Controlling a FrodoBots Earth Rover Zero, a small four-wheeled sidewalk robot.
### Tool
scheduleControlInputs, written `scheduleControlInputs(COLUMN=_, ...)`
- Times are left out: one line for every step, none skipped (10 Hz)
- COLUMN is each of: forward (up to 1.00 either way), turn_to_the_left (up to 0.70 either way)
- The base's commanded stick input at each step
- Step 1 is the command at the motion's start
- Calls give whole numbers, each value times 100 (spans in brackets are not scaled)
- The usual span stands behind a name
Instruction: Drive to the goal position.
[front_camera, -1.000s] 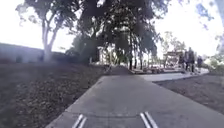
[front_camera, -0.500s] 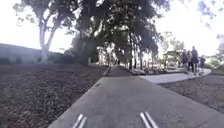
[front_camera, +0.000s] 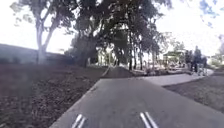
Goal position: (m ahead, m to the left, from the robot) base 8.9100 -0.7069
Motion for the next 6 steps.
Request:
scheduleControlInputs(forward=98, turn_to_the_left=0)
scheduleControlInputs(forward=98, turn_to_the_left=0)
scheduleControlInputs(forward=98, turn_to_the_left=0)
scheduleControlInputs(forward=98, turn_to_the_left=0)
scheduleControlInputs(forward=98, turn_to_the_left=0)
scheduleControlInputs(forward=97, turn_to_the_left=0)
